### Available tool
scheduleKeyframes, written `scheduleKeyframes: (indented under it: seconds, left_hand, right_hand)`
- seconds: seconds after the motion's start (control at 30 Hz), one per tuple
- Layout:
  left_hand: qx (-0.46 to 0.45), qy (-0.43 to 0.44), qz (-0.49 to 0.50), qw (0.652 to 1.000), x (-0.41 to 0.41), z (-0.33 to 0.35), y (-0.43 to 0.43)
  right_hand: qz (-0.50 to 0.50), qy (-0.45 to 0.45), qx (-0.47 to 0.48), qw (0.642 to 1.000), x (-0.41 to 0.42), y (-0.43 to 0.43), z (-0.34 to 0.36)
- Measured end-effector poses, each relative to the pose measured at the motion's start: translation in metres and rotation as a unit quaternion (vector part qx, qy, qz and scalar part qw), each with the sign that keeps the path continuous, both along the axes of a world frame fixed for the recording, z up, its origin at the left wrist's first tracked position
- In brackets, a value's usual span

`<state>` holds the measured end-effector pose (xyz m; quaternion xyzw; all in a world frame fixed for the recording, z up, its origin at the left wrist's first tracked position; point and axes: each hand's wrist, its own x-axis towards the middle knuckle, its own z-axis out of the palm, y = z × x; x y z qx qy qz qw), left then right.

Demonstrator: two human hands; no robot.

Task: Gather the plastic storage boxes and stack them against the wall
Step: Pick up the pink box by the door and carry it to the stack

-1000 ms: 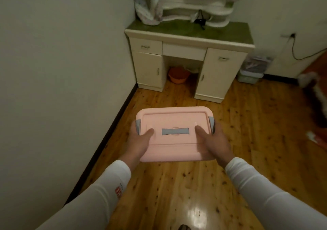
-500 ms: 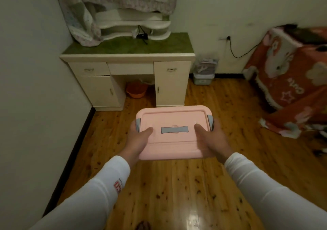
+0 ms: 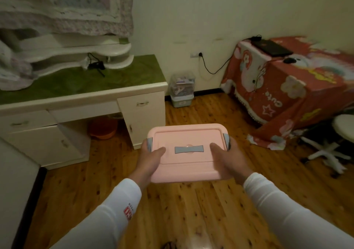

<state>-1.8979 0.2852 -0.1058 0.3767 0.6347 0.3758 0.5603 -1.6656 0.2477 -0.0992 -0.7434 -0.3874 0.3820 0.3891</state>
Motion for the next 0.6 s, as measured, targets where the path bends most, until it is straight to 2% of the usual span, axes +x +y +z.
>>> scheduleKeyframes:
  seconds: [0.3, 0.6]
  left_hand:
    - [0.022, 0.018, -0.042, 0.999, 0.053, 0.01, 0.147]
    - [0.026, 0.001, -0.042, 0.999, 0.157, -0.006, 0.304]
  right_hand:
    - [-0.034, -0.013, -0.006, 0.999, 0.053, 0.129, 0.013]
    - [-0.026, -0.005, -0.003, 1.0, 0.158, 0.277, 0.004]
